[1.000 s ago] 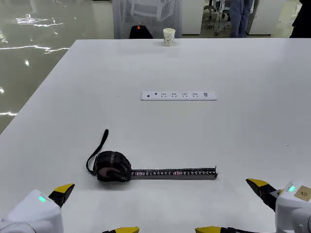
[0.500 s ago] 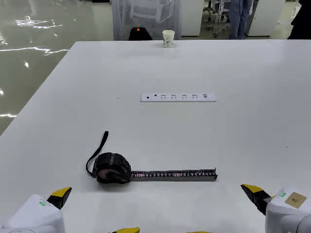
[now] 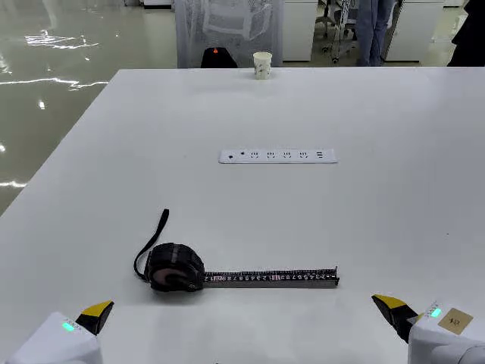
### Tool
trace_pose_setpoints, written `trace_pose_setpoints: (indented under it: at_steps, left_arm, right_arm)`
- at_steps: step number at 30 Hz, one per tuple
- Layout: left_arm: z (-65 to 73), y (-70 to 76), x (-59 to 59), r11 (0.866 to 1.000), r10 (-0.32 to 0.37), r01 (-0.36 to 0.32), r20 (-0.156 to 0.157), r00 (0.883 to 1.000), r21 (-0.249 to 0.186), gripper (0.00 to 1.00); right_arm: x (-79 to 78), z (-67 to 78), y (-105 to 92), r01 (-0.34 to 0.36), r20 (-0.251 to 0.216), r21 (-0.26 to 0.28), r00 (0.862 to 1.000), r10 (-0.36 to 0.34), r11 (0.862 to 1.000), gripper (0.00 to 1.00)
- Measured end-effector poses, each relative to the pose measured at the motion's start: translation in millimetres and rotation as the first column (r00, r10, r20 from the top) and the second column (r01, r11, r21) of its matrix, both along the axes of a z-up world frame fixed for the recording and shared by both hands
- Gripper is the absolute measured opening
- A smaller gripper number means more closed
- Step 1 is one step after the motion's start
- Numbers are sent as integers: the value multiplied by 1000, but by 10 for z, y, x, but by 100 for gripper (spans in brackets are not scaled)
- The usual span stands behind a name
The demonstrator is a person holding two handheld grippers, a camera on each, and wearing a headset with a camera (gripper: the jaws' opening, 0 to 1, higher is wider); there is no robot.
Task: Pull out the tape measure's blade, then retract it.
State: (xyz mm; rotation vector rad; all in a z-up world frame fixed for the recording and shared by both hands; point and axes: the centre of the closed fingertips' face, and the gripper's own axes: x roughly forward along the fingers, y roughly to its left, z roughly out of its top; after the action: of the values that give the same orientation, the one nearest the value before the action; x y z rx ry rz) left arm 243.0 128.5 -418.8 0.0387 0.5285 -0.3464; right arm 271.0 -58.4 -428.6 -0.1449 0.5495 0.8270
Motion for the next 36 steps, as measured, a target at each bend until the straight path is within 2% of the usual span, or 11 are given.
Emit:
trace_pose_setpoints:
  at_steps: [13, 36]
  left_arm:
    - [-8, -44, -34, 1000, -2, 2, -6, 1000, -2, 99]
    - [19, -56, -19, 1000, -1, 1, -11, 1000, -7, 99]
  right_arm:
    - [-28, -1, -3, 8, -6, 5, 1000, -8, 1000, 99]
    - [-37, 6, 5, 8, -13, 8, 1000, -8, 1000, 99]
